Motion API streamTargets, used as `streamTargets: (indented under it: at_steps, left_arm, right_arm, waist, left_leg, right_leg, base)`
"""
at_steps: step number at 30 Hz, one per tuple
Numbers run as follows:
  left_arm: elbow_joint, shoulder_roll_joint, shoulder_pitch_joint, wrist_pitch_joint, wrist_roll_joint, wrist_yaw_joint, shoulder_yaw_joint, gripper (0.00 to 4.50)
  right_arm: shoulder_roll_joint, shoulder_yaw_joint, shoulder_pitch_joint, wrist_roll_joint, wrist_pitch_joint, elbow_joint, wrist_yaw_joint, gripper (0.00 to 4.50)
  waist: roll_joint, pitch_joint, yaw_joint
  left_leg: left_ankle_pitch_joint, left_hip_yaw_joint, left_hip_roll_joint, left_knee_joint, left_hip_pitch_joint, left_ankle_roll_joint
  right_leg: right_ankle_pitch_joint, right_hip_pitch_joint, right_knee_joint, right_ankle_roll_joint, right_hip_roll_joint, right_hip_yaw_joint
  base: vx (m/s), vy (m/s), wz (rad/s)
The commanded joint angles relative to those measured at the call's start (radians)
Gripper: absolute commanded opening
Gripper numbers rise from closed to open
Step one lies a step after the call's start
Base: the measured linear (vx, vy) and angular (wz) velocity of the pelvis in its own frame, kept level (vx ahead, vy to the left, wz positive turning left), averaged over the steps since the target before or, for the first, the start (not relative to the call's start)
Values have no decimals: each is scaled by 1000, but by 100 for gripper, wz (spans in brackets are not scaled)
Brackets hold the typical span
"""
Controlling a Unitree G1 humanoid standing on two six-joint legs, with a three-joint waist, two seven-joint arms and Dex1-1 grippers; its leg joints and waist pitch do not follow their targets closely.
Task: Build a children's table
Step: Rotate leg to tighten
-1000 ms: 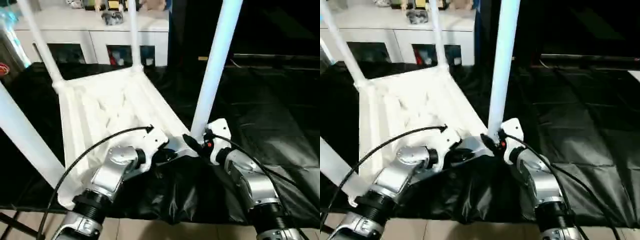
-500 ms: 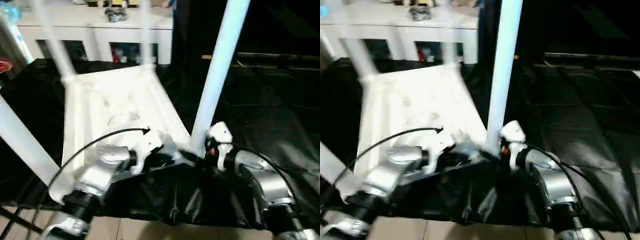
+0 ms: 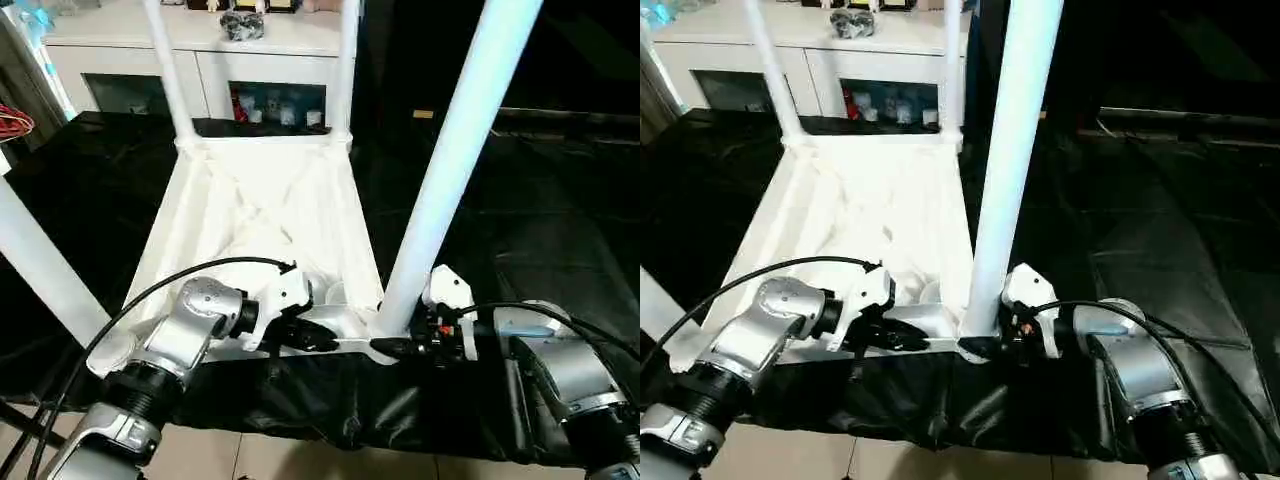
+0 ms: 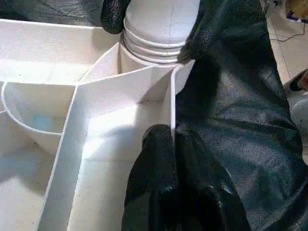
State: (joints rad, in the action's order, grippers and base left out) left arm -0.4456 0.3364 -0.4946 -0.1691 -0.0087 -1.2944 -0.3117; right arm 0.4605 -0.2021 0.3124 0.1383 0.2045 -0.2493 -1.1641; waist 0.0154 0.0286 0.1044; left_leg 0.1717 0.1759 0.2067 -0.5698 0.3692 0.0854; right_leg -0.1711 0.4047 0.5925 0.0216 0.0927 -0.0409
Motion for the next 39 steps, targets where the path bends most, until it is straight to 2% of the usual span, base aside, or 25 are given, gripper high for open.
streamTargets:
  at_steps: [1, 6, 8, 9, 10, 11, 12, 13, 14, 15, 17, 18, 21, 23, 24, 25, 26, 27, 28, 29, 30, 32, 33, 36, 39]
  left_arm:
    - [2, -9, -25, 8, -17, 1, -9, 0]
    - [-1, -16, -12, -1, -27, 10, -5, 0]
    - [10, -52, -3, -25, -21, 88, 12, 0]
    - [10, -52, -3, -25, -21, 88, 12, 0]
    - [14, -66, 0, -34, -18, 119, 19, 0]
    - [23, -88, 5, -50, -18, 160, 27, 0]
    - [33, -112, 11, -66, -14, 202, 32, 0]
    - [33, -112, 11, -66, -14, 202, 32, 0]
    - [40, -130, 16, -77, -11, 233, 34, 0]
    - [55, -175, 27, -93, -1, 302, 31, 0]
    - [58, -189, 29, -96, 2, 325, 31, 0]
    - [76, -216, 39, -109, 6, 356, 23, 0]
    - [99, -246, 51, -119, 14, 382, 9, 0]
    - [128, -273, 65, -135, 10, 397, -2, 0]
    - [145, -280, 74, -145, 7, 393, -11, 0]
    - [145, -280, 74, -145, 7, 393, -11, 0]
    - [145, -279, 75, -146, 8, 392, -11, 0]
    - [145, -279, 75, -146, 8, 392, -11, 0]
    - [141, -269, 73, -142, 10, 386, -11, 0]
    - [132, -252, 67, -137, 14, 375, -6, 0]
    - [128, -245, 64, -134, 14, 368, -3, 0]
    - [120, -224, 58, -123, 7, 339, 6, 0]
    - [116, -213, 53, -119, 3, 320, 11, 0]
    - [111, -193, 48, -105, -5, 283, 13, 0]
    - [94, -160, 34, -91, -17, 224, 18, 0]
  right_arm:
    - [-14, -42, -12, 14, 2, 12, -41, 279]
    - [-22, -50, -29, 34, 13, 24, -48, 268]
    - [-76, -20, -36, 36, 36, 11, 47, 267]
    - [-76, -20, -36, 36, 36, 11, 47, 267]
    - [-99, -8, -36, 31, 41, 1, 91, 266]
    - [-135, 9, -34, 23, 51, -12, 163, 266]
    - [-175, 26, -32, 18, 60, -26, 233, 266]
    - [-175, 26, -32, 18, 60, -26, 233, 265]
    - [-205, 39, -31, 19, 71, -34, 283, 265]
    - [-275, 53, -28, 12, 81, -51, 388, 265]
    - [-296, 55, -26, 7, 82, -57, 421, 265]
    - [-332, 53, -22, -5, 85, -64, 466, 265]
    - [-371, 55, -14, -16, 98, -70, 520, 265]
    - [-391, 47, -14, -29, 91, -59, 538, 265]
    - [-388, 42, -18, -40, 79, -45, 540, 300]
    - [-388, 42, -18, -40, 79, -45, 540, 300]
    - [-388, 55, -19, -25, 86, -32, 539, 321]
    - [-388, 55, -19, -25, 86, -32, 539, 335]
    - [-374, 62, -20, -17, 91, -19, 525, 338]
    - [-346, 74, -18, -10, 99, -5, 501, 338]
    - [-333, 77, -17, -11, 99, -4, 491, 356]
    - [-289, 71, -14, -7, 108, 3, 441, 377]
    - [-262, 70, -12, -2, 111, 9, 401, 377]
    - [-216, 61, -15, 12, 123, 27, 324, 377]
    - [-149, 33, -23, 21, 137, 52, 220, 377]
  waist:
    - [-8, -48, -4]
    - [-8, -49, -3]
    - [-19, -48, -4]
    - [-14, -45, -3]
    - [-15, -44, -5]
    - [-23, -42, -8]
    - [-22, -40, -14]
    - [-21, -39, -17]
    - [-24, -40, -21]
    - [-22, -37, -26]
    - [-22, -36, -34]
    - [-20, -37, -38]
    - [-22, -35, -48]
    - [-20, -36, -51]
    - [-17, -36, -50]
    - [-17, -36, -50]
    - [-13, -38, -49]
    - [-15, -40, -50]
    - [-14, -41, -49]
    - [-7, -42, -47]
    - [-11, -42, -47]
    - [-11, -44, -43]
    - [-4, -45, -40]
    - [-9, -47, -37]
    - [-6, -46, -31]
  left_leg:
    - [290, 3, 17, 69, -10, -31]
    - [279, 4, 18, 67, -9, -37]
    - [266, 5, 18, 67, -8, -42]
    - [275, 4, 18, 69, -8, -38]
    - [286, 3, 17, 70, -8, -34]
    - [307, 3, 16, 72, -10, -26]
    - [324, 1, 16, 75, -10, -14]
    - [335, 0, 15, 75, -10, -7]
    - [352, -3, 12, 76, -10, -1]
    - [361, -5, 13, 79, -9, 1]
    - [379, -9, 9, 79, -8, 8]
    - [385, -9, 9, 78, -9, 6]
    - [382, -10, 7, 81, -4, 2]
    - [383, -9, 9, 80, -6, -2]
    - [378, -8, 9, 80, -5, -6]
    - [376, -8, 9, 81, -4, -8]
    - [363, -8, 10, 82, -3, -11]
    - [346, -7, 10, 82, -1, -14]
    - [335, -6, 10, 83, 0, -16]
    - [324, -5, 11, 82, -2, -18]
    - [320, -3, 11, 80, -3, -21]
    - [304, 0, 11, 77, -3, -30]
    - [291, 0, 12, 76, -5, -35]
    - [254, 4, 11, 70, -3, -51]
    - [239, 5, 11, 69, -3, -65]
  right_leg:
    - [-255, -43, -70, -216, 33, 23]
    - [-245, -43, -69, -218, 33, 24]
    - [-244, -43, -67, -216, 33, 25]
    - [-267, -40, -72, -211, 36, 25]
    - [-289, -41, -73, -204, 35, 24]
    - [-334, -38, -78, -189, 35, 24]
    - [-377, -35, -80, -177, 37, 25]
    - [-402, -33, -83, -170, 37, 24]
    - [-458, -35, -89, -147, 39, 21]
    - [-487, -32, -93, -130, 38, 21]
    - [-552, -31, -101, -100, 40, 17]
    - [-562, -26, -105, -92, 40, 18]
    - [-558, -26, -106, -85, 36, 17]
    - [-545, -23, -107, -85, 35, 19]
    - [-529, -24, -105, -88, 35, 20]
    - [-519, -25, -105, -90, 34, 21]
    - [-487, -27, -102, -96, 33, 21]
    - [-444, -30, -99, -106, 32, 22]
    - [-420, -32, -97, -111, 31, 22]
    - [-380, -31, -94, -125, 29, 23]
    - [-352, -33, -92, -136, 29, 23]
    - [-313, -36, -88, -151, 29, 24]
    - [-287, -38, -86, -162, 29, 24]
    - [-235, -43, -80, -184, 30, 24]
    - [-240, -45, -80, -189, 30, 22]
  base:
    - [0, 0, 0]
    - [0, 0, 0]
    - [0, 0, 0]
    - [0, 0, 0]
    - [0, 0, 0]
    - [0, 0, 0]
    - [0, 0, 0]
    - [0, 0, 0]
    - [0, 0, 0]
    - [0, 0, 0]
    - [0, 0, 0]
    - [0, 0, 0]
    - [0, 0, 0]
    - [0, 0, 0]
    - [0, 0, 0]
    - [0, 0, 0]
    - [0, 0, 0]
    - [0, 0, 0]
    - [0, 0, 0]
    - [0, 0, 0]
    - [0, 0, 0]
    - [0, 0, 0]
    - [0, 0, 0]
    - [0, 0, 0]
    - [0, 0, 0]
